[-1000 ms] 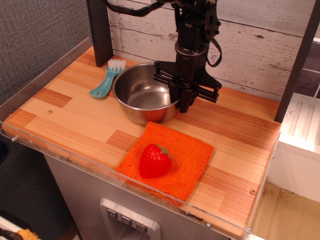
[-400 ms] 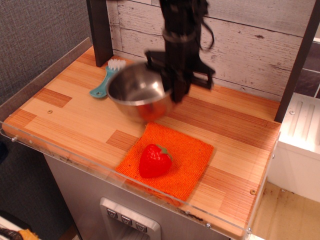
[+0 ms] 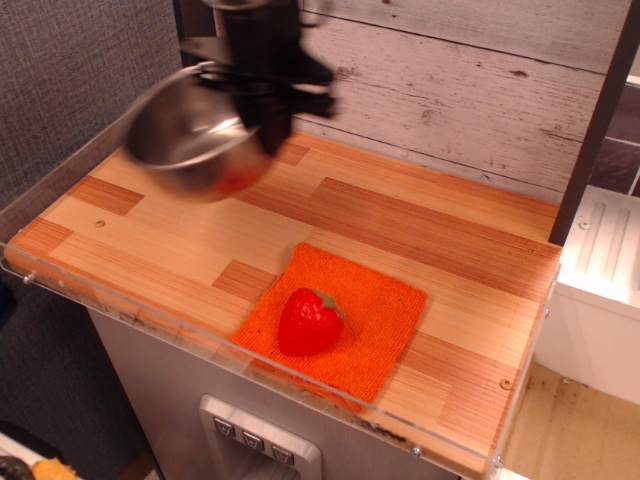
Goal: Move pot to bottom left edge of table.
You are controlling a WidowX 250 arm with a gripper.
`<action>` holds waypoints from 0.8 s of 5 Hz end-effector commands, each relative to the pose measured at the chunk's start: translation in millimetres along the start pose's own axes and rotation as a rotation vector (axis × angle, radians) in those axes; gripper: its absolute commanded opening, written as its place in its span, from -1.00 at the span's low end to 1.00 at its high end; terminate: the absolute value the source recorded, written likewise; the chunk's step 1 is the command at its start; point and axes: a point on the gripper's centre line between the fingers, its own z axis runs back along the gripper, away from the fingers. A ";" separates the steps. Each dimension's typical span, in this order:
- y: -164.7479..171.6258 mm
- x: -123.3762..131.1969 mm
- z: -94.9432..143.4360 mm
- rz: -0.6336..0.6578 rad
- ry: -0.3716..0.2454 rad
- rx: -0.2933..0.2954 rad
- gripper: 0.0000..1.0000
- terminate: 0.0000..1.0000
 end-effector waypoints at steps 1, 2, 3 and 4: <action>46.6 -37.4 -19.7 0.030 0.067 0.035 -1.00 -1.00; 55.7 -34.5 -37.4 0.056 0.098 0.041 -1.00 -1.00; 56.2 -31.8 -47.9 0.055 0.110 0.057 -1.00 -1.00; 55.7 -33.4 -54.1 0.044 0.125 0.065 -1.00 -1.00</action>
